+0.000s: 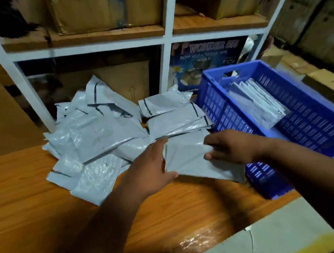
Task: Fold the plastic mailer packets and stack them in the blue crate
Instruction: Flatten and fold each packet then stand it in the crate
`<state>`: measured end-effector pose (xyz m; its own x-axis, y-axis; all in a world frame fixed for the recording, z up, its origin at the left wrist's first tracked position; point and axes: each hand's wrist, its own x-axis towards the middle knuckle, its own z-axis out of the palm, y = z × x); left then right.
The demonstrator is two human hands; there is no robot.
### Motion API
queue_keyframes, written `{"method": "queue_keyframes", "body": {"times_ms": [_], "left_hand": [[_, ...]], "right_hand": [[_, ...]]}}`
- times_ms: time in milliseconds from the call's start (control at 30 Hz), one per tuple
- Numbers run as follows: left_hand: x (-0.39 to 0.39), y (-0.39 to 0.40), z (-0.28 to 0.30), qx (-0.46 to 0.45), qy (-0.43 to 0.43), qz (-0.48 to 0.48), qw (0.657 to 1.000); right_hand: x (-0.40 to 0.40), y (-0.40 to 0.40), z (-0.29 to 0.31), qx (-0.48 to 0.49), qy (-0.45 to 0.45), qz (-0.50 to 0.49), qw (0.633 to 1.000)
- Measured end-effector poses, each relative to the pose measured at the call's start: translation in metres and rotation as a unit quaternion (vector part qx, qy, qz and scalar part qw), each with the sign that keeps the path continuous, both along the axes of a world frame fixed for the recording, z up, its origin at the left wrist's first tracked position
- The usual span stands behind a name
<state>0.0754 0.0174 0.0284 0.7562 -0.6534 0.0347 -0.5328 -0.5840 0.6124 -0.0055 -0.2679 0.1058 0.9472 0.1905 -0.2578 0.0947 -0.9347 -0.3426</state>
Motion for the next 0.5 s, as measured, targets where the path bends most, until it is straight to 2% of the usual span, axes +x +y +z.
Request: {"method": "queue_keyframes", "body": {"times_ms": [133,300,500], "left_hand": [[0.023,-0.044,0.023,-0.095,0.011,0.012,0.995],[0.019,-0.108,0.043,-0.099,-0.053,-0.075,0.991],[0.015,-0.188,0.058,-0.063,-0.082,-0.105,0.989]], "right_hand": [[-0.007,-0.047,0.060,-0.038,-0.066,-0.136,0.988],[-0.007,-0.107,0.086,-0.075,-0.107,-0.290,0.948],[-0.004,-0.164,0.075,-0.019,-0.113,-0.379,0.918]]}}
